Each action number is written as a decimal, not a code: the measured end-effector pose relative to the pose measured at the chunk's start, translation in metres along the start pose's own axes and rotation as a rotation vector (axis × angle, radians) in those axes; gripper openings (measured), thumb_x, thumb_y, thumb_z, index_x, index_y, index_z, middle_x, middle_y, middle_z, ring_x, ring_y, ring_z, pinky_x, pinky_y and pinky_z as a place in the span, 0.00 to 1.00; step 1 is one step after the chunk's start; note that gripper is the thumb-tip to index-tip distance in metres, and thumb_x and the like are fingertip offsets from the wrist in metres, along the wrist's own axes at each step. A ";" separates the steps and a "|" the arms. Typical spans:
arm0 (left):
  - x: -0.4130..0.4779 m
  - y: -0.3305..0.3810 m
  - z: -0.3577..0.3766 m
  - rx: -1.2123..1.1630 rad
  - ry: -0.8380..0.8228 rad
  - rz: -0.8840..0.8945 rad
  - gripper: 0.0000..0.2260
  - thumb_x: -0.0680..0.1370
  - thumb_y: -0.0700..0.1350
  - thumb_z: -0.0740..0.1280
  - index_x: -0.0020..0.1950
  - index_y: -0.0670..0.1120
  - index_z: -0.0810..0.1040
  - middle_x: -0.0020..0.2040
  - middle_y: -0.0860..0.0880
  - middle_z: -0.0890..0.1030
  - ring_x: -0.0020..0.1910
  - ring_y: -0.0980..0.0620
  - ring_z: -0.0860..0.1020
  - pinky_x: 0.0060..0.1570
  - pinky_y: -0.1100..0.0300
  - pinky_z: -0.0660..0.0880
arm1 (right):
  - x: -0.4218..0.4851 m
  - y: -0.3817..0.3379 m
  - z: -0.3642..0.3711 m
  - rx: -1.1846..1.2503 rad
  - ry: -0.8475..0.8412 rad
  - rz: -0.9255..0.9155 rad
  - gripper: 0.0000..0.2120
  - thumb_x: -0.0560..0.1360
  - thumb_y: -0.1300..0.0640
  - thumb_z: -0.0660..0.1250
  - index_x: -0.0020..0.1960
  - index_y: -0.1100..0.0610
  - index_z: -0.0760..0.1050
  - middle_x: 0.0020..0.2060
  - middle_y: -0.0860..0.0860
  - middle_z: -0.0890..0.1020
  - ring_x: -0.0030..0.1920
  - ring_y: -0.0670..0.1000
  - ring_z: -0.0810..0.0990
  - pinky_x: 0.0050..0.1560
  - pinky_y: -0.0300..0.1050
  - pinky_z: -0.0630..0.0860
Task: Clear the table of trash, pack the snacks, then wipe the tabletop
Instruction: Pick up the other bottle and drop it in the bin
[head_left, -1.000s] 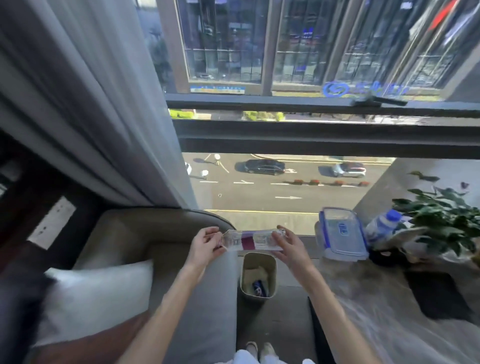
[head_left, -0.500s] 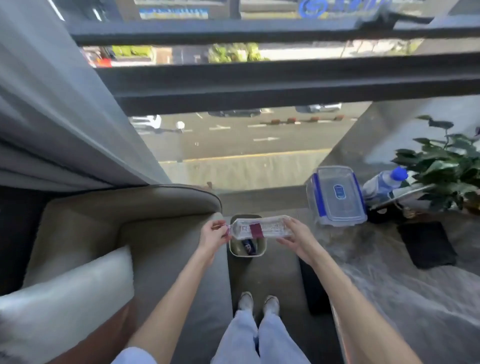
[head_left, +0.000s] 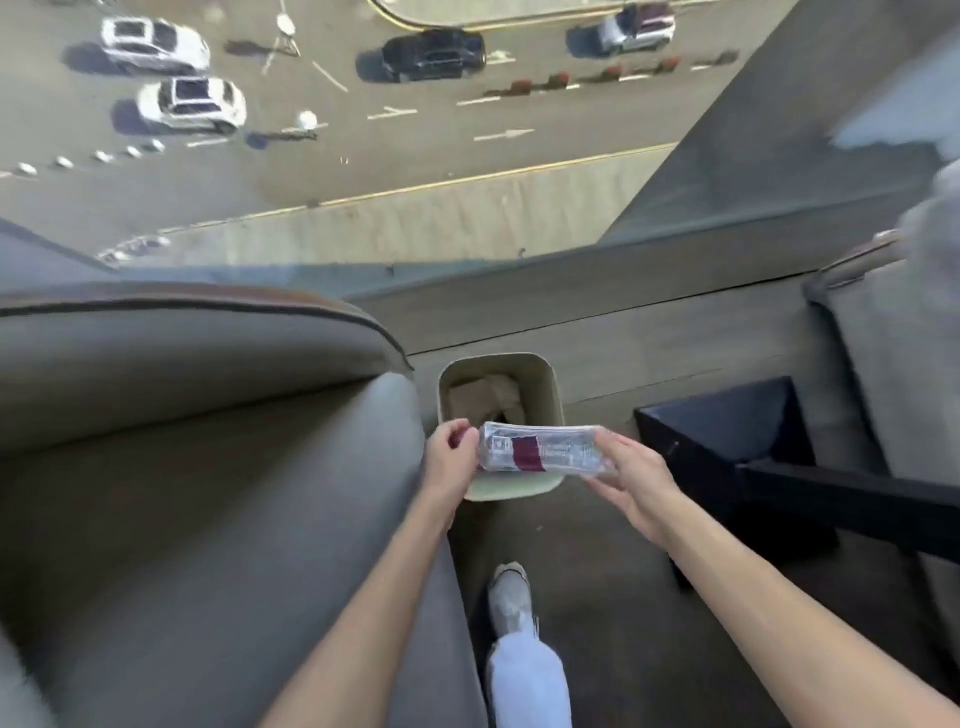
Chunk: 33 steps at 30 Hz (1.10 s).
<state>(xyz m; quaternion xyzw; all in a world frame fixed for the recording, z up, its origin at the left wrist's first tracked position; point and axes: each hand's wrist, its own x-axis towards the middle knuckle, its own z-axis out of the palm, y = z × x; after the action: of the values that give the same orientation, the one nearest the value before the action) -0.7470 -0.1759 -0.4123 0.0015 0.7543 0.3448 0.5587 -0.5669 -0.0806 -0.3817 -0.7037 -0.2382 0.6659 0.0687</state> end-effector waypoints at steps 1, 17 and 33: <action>0.028 -0.007 0.004 0.045 0.002 0.031 0.14 0.79 0.42 0.63 0.64 0.42 0.77 0.60 0.43 0.80 0.60 0.45 0.78 0.64 0.46 0.75 | 0.026 0.008 0.006 -0.001 -0.010 0.010 0.18 0.80 0.56 0.64 0.68 0.61 0.72 0.56 0.57 0.81 0.49 0.51 0.81 0.63 0.51 0.75; 0.204 -0.072 0.070 0.244 0.100 0.202 0.19 0.80 0.43 0.59 0.71 0.46 0.72 0.76 0.43 0.64 0.72 0.49 0.68 0.75 0.59 0.60 | 0.181 0.102 0.019 -0.409 0.015 -0.290 0.32 0.78 0.49 0.66 0.79 0.48 0.56 0.74 0.44 0.67 0.72 0.43 0.67 0.74 0.45 0.63; -0.031 -0.023 0.031 0.971 -0.060 0.351 0.16 0.79 0.44 0.58 0.64 0.45 0.75 0.63 0.41 0.77 0.63 0.40 0.75 0.62 0.47 0.74 | -0.024 0.018 -0.025 -1.286 -0.015 -0.540 0.25 0.80 0.46 0.61 0.74 0.53 0.66 0.72 0.53 0.71 0.72 0.54 0.70 0.71 0.51 0.68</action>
<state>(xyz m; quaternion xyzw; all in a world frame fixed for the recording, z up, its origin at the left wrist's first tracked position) -0.7005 -0.1896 -0.4023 0.3970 0.7994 0.0435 0.4488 -0.5384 -0.1011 -0.3654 -0.5161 -0.7522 0.3574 -0.2001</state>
